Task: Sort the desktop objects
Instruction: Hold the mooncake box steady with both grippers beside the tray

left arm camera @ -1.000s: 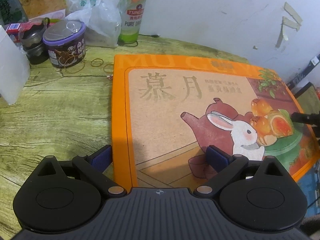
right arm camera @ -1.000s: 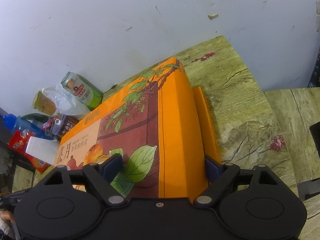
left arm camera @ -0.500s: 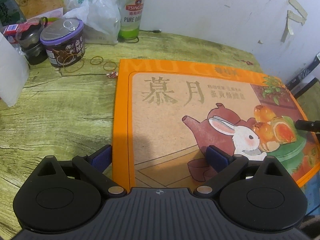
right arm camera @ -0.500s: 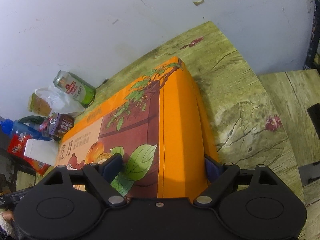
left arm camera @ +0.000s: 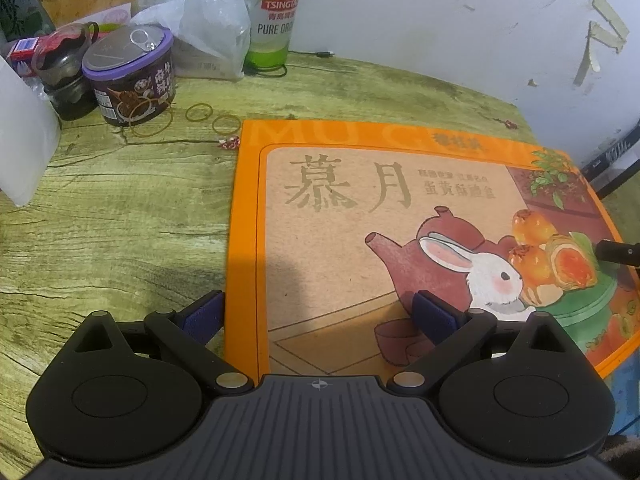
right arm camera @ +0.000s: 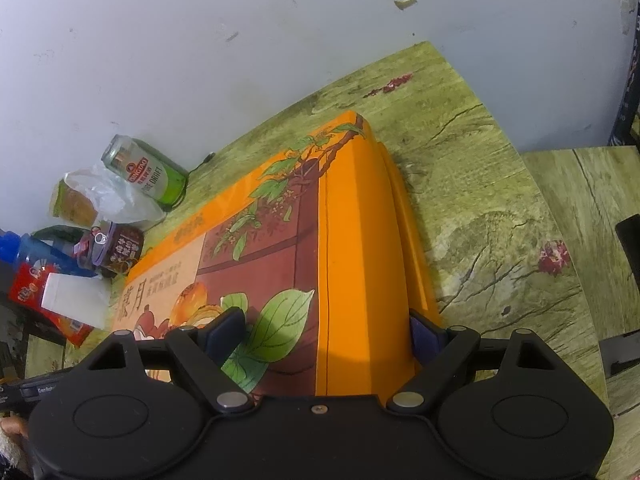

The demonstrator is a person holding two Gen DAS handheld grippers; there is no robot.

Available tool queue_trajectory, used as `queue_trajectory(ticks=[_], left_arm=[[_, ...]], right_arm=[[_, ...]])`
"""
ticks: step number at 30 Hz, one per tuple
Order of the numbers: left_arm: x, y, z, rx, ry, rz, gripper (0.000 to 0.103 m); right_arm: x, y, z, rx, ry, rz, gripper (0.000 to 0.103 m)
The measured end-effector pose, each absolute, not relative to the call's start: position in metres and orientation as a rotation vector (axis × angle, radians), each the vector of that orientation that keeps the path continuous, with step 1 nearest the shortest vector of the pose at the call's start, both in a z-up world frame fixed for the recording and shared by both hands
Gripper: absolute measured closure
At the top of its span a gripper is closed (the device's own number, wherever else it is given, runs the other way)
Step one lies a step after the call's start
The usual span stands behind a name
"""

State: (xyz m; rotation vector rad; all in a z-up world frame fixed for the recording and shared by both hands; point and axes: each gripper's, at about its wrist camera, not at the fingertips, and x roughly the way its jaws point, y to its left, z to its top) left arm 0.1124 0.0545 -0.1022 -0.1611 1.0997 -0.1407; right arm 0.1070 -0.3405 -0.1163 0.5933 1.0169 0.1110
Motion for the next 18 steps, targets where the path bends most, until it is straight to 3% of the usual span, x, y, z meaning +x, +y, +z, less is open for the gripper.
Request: queue_trajectory(ticks=[18], left_arm=[[0.1169,0.0493,-0.0994,-0.143,1.089,-0.158,0.004]], right_arm=[[0.1037,-0.3468,-0.1126,0.612,1.01,0.095,0.019]])
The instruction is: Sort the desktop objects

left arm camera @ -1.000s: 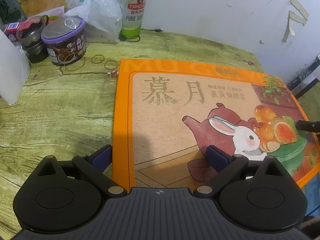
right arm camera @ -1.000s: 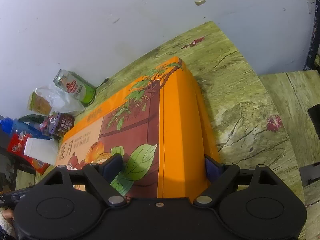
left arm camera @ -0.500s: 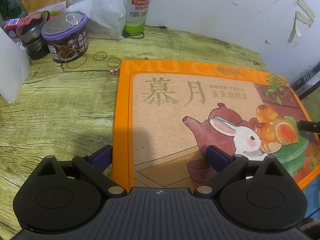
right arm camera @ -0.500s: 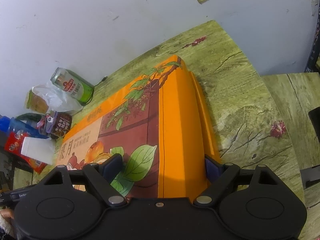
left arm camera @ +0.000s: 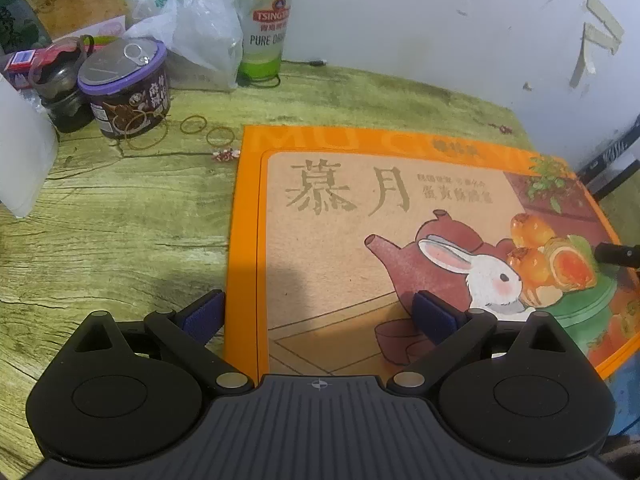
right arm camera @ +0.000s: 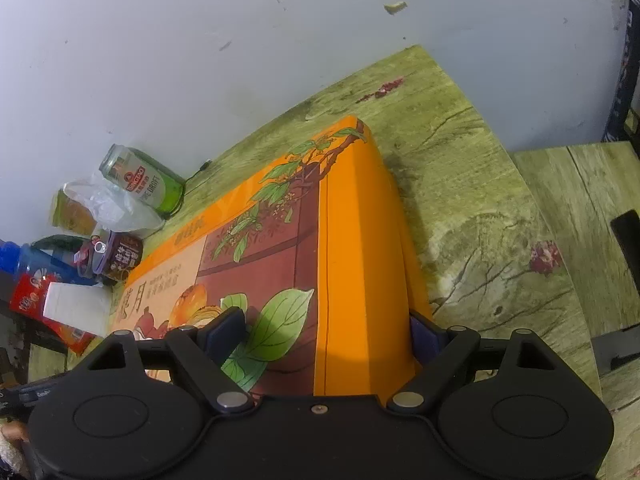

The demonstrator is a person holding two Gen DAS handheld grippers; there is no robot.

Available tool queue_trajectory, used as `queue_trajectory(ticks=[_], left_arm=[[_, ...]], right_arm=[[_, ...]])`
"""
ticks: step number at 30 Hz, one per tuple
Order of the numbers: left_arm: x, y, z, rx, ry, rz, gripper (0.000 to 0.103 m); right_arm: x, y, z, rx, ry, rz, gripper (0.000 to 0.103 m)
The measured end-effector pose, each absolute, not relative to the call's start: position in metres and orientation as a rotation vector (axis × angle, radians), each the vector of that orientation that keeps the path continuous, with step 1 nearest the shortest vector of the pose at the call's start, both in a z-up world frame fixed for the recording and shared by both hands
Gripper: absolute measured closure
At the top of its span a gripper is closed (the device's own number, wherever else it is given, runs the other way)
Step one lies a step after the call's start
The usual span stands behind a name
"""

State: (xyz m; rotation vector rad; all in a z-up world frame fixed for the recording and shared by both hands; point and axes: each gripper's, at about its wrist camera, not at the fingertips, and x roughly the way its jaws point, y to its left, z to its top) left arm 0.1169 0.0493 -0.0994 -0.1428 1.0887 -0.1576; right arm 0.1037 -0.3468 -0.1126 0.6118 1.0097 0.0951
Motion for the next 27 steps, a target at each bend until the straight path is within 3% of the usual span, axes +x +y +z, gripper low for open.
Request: queue_trajectory(ticks=[27], left_arm=[[0.1173,0.0489,-0.1087,-0.132,1.131,-0.144,0.004]], right_arm=[[0.1042,-0.3426,-0.1146,0.599,1.061,0.088,0.019]])
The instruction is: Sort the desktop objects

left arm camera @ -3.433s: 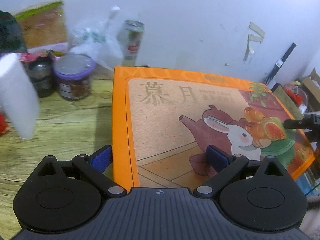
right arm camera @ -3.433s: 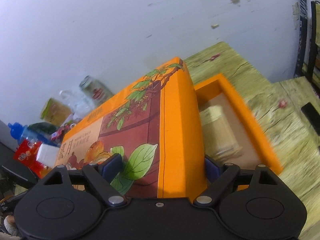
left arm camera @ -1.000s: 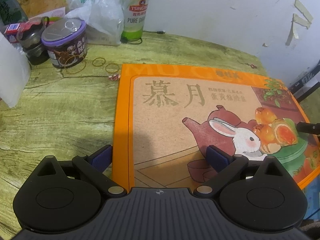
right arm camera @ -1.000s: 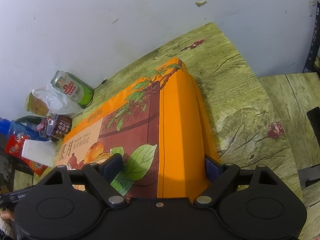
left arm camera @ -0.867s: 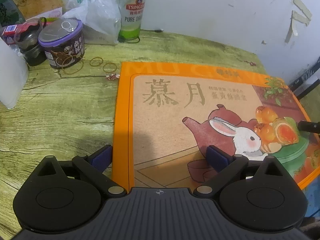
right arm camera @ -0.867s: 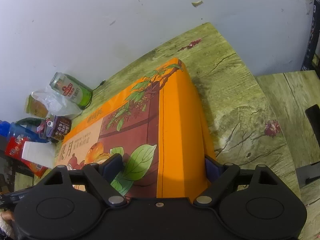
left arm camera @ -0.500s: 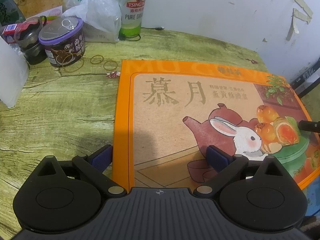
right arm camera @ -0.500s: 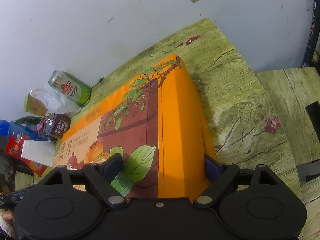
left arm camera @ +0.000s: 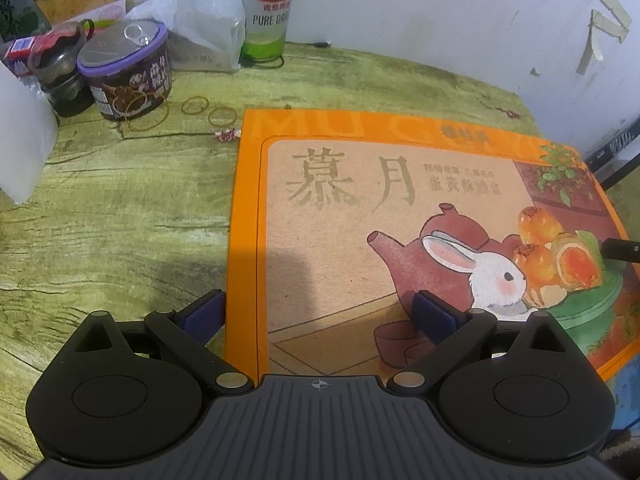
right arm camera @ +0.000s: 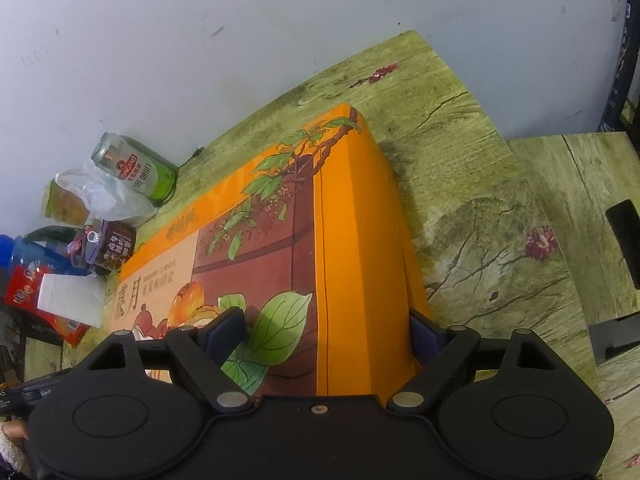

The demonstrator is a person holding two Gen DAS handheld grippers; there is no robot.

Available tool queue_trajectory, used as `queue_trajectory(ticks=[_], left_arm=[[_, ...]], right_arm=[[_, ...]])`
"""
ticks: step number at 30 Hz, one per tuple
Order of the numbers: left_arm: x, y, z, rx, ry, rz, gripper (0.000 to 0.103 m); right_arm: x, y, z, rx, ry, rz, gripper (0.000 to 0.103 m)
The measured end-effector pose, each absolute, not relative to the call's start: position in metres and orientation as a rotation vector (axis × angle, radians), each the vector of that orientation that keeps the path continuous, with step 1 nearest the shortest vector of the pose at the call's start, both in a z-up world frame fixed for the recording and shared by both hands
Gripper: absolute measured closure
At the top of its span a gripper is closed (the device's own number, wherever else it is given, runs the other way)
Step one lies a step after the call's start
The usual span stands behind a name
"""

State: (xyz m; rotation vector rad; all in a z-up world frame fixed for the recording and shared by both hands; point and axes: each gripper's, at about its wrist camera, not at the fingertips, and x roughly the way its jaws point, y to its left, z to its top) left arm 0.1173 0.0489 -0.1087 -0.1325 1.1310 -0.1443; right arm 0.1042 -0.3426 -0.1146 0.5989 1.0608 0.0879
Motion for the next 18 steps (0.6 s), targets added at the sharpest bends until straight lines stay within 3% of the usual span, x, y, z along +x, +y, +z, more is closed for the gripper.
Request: queue_trajectory(ticks=[18], left_arm=[[0.1165,0.0437,-0.1092,-0.104,1.143,-0.124,0.004]], right_arm=[[0.1024,-0.3426,-0.1156,0.591,1.066,0.097,0.019]])
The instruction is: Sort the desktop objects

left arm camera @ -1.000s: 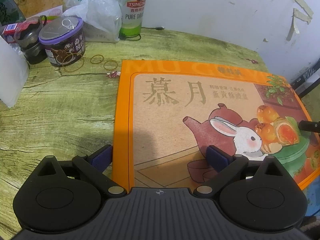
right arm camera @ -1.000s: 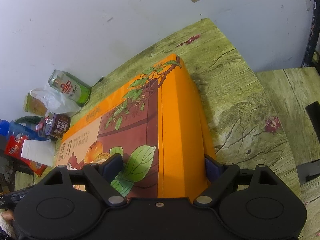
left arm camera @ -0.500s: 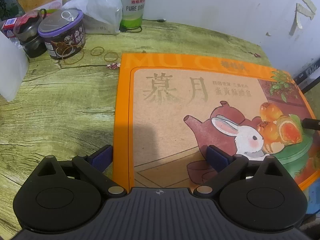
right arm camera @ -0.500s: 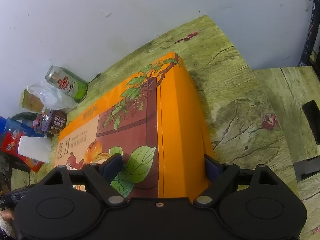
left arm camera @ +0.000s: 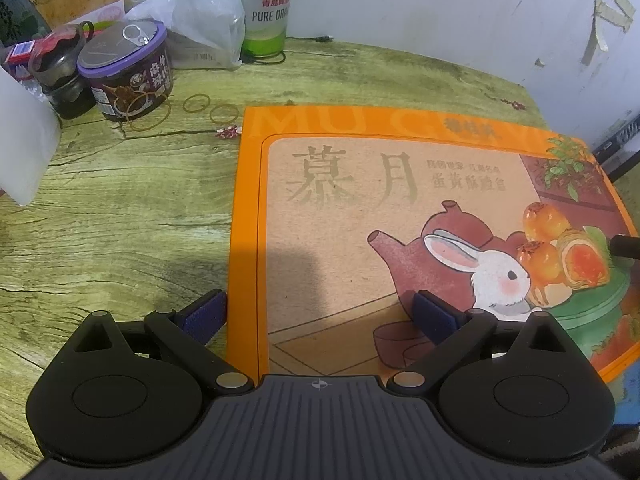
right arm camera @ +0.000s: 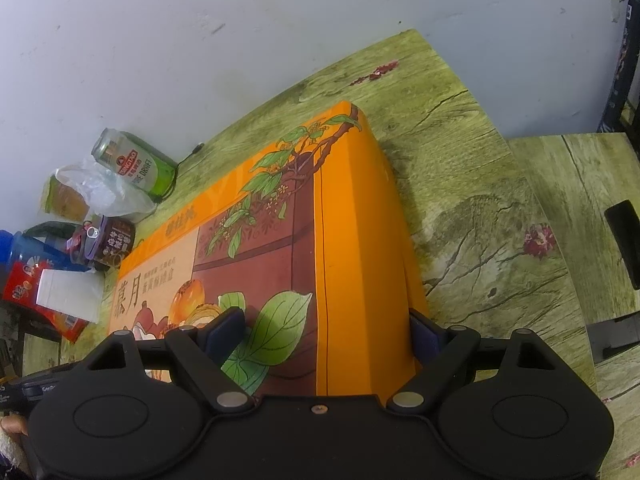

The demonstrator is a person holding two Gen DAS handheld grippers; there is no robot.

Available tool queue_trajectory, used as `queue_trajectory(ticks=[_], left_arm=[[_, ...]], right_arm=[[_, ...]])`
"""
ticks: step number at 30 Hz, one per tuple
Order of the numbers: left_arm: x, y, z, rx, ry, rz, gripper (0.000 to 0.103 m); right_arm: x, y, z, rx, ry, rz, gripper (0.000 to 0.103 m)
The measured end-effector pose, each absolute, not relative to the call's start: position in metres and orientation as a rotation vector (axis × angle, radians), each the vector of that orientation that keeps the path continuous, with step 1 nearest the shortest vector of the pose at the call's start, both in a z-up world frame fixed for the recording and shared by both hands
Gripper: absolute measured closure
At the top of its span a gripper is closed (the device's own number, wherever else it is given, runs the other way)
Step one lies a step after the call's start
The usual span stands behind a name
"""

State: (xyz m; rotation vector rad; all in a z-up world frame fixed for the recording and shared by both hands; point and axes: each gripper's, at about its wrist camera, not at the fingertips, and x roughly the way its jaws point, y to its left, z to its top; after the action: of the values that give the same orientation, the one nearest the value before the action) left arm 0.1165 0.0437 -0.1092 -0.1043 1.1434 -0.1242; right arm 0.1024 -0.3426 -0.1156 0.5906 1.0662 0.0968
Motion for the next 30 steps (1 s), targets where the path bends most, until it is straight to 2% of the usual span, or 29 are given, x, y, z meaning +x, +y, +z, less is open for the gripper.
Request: queue_trajectory(ticks=[12,13,14,22,30], left_arm=[[0.117,0.039,-0.112,-0.086,1.148,-0.113,0.004],[0.116,0.039,-0.112,-0.085,1.146,-0.121,0.005],[0.116,0.037,-0.112,-0.097,1.144,-0.153,0.012],[0.114,0.005,-0.114,0.013,1.143,-0.241,0.011],[0.107,0.021,-0.103,-0.044,1.136,-0.183,0.011]], right_arm=[[0.102,-0.341,-0.116,0.581,1.066,0.105,0.019],[0.101,-0.341,-0.116,0.581,1.065,0.105,0.019],[0.101,-0.341,-0.116,0.583,1.065,0.109,0.019],[0.1,-0.334,-0.125,0.627,1.091,0.151,0.02],[0.092,-0.347,-0.124,0.684,1.047,0.147,0.022]])
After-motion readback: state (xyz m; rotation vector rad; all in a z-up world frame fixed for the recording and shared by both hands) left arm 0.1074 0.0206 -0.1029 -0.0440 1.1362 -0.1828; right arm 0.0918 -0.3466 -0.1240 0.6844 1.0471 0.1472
